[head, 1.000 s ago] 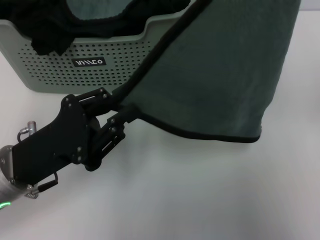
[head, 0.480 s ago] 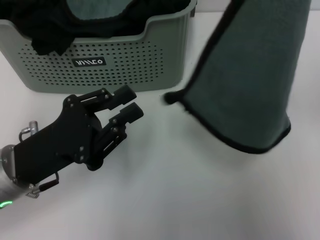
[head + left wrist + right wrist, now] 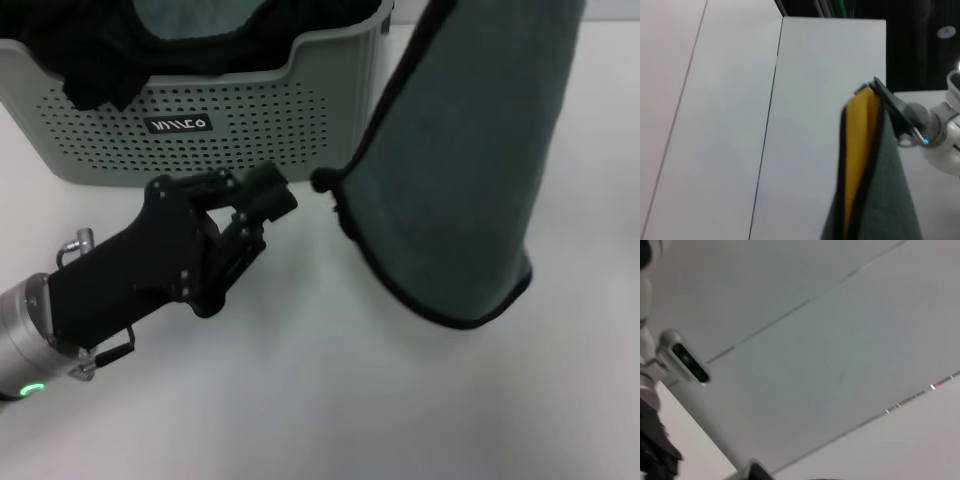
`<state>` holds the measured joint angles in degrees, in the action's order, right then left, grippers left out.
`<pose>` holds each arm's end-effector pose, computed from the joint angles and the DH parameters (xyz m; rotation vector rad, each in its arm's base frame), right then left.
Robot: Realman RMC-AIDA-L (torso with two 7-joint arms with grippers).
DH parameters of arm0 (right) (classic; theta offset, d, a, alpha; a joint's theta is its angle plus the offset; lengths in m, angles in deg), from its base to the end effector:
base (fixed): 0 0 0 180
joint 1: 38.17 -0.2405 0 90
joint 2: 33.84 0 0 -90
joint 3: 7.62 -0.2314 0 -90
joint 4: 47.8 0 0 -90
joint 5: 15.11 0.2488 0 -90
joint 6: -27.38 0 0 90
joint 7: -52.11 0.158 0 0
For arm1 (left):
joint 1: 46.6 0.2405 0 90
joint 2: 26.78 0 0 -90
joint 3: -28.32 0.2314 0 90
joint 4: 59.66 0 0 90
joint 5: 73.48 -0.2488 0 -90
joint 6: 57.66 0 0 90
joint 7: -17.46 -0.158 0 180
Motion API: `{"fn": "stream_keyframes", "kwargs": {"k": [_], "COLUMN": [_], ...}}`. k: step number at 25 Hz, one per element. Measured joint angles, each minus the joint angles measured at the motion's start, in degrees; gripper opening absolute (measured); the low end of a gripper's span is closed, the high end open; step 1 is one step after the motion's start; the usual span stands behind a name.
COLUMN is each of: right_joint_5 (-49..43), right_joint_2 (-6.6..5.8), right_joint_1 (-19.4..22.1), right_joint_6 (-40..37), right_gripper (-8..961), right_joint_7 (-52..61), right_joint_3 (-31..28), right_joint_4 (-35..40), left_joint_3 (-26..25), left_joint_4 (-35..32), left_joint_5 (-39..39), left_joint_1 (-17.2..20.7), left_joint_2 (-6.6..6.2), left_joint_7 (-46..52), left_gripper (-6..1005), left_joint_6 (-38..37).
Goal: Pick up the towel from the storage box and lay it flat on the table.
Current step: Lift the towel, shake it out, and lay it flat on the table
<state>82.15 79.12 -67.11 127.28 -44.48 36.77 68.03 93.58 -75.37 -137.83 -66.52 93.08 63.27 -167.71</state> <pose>-0.0139 0.2710 0.2210 -2.2051 -1.1682 0.5254 -0.2383 0.2566 -0.0231 -2.3296 -0.2415 -1.5821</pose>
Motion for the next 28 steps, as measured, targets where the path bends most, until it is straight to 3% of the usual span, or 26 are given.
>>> {"fn": "stream_keyframes", "kwargs": {"k": [12, 15, 17, 28], "right_joint_5": [0.4, 0.0, -1.0, -3.3], "right_joint_2": [-0.28, -0.26, 0.16, 1.66], "right_joint_1": [1.1, 1.1, 1.0, -1.0], "right_joint_6": [2.1, 2.2, 2.2, 1.5], "right_gripper": [30, 31, 31, 33], "right_joint_7": [-1.2, -1.4, -1.6, -2.1], "right_joint_3": [7.9, 8.9, 9.3, 9.6], "right_joint_4": [-1.1, -1.4, -1.5, -2.5], "left_joint_3": [-0.1, 0.3, 0.8, 5.7], "left_joint_4": [-3.8, -4.6, -5.2, -4.8], "left_joint_5": [2.5, 2.5, 2.5, 2.1], "left_joint_1": [-3.7, -4.4, -5.0, -7.7], "left_joint_2": [-0.27, -0.05, 0.05, 0.11], "left_joint_7": [9.5, 10.5, 11.6, 11.5], "left_gripper": [141, 224, 280, 309], "left_joint_6": [-6.4, -6.5, -6.6, -6.3]}}
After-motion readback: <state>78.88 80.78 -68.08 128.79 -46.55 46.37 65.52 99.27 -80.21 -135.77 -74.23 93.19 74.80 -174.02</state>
